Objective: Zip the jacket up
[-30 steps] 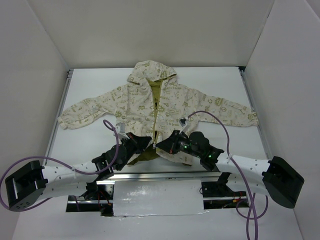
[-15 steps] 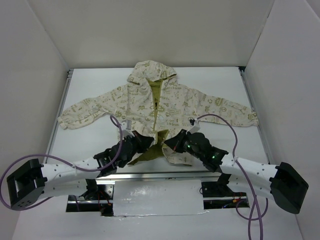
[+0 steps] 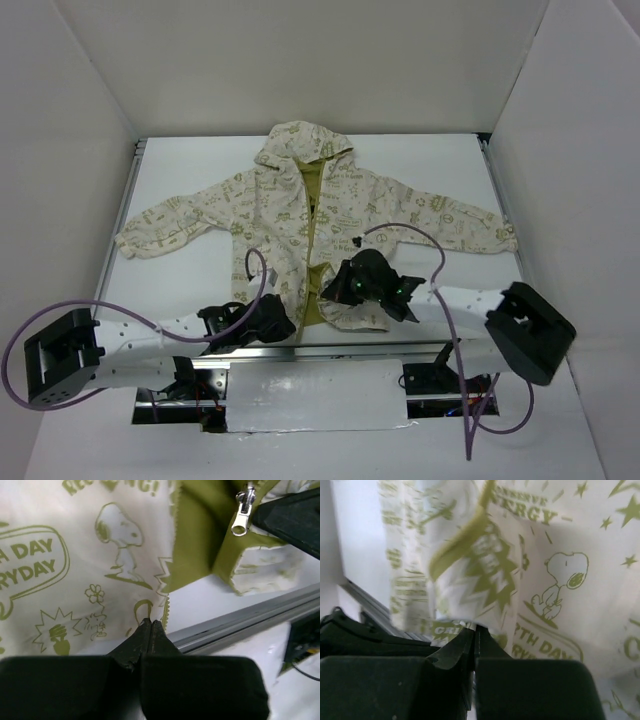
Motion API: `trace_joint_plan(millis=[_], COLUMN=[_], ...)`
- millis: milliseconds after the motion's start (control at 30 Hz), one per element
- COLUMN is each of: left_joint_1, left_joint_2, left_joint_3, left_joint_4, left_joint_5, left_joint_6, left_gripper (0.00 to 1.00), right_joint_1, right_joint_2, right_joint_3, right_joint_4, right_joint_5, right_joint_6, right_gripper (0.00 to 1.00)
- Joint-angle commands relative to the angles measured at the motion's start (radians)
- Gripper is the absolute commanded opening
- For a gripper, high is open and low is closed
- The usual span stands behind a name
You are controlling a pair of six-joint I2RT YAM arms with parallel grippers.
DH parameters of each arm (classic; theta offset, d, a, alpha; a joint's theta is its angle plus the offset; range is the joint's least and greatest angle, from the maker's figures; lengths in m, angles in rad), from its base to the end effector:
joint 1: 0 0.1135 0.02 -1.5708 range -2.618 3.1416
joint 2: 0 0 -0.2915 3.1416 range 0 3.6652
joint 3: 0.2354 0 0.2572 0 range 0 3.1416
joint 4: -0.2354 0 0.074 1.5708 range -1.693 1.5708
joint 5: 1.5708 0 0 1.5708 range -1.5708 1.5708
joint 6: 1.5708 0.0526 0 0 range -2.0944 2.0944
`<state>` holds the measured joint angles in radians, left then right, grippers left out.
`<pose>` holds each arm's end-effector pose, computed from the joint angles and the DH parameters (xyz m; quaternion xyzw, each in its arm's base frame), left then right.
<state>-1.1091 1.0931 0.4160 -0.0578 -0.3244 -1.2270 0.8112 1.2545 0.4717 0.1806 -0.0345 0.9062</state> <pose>0.1087 -0.1809 0.1794 -0.1186 0.8965 -0.3107 0.2928 0.1731 0.1849 0.1850 0.0340 0.8843 0.3624 0.2926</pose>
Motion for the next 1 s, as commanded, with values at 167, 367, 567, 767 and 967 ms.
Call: trace_joint_plan(millis=[167, 367, 567, 767, 967], left_joint_1=[-0.006, -0.006, -0.006, -0.008, -0.028], left_joint_2=[0.16, 0.241, 0.246, 0.214, 0.269], left_joint_3=[0.076, 0.141, 0.196, 0.285, 0.394], left_joint_4=[-0.128, -0.163, -0.195, -0.269, -0.422], left_joint_5=[0.042, 0.036, -0.002, -0.03, -0.076], left_joint_6=[-0.066, -0.051, -0.014, 0.05, 0.11], left_gripper=[0.0, 0.0, 0.26, 0.51, 0.47], right_joint_1=[-0.072, -0.179, -0.247, -0.244, -0.244], right_joint_2=[0.368, 0.534, 0.632, 0.481, 0.337], right_joint_3=[0.241, 0.476, 0.74, 0.633, 0.549], right_joint_4=[-0.059, -0.301, -0.432, -0.339, -0.343], right_joint_5=[-0.171, -0.159, -0.16, -0.157, -0.131], right_joint_6=[-0.024, -0.119, -0.236, -0.266, -0.297], right_gripper=[0.0, 0.0, 0.0, 0.0, 0.0])
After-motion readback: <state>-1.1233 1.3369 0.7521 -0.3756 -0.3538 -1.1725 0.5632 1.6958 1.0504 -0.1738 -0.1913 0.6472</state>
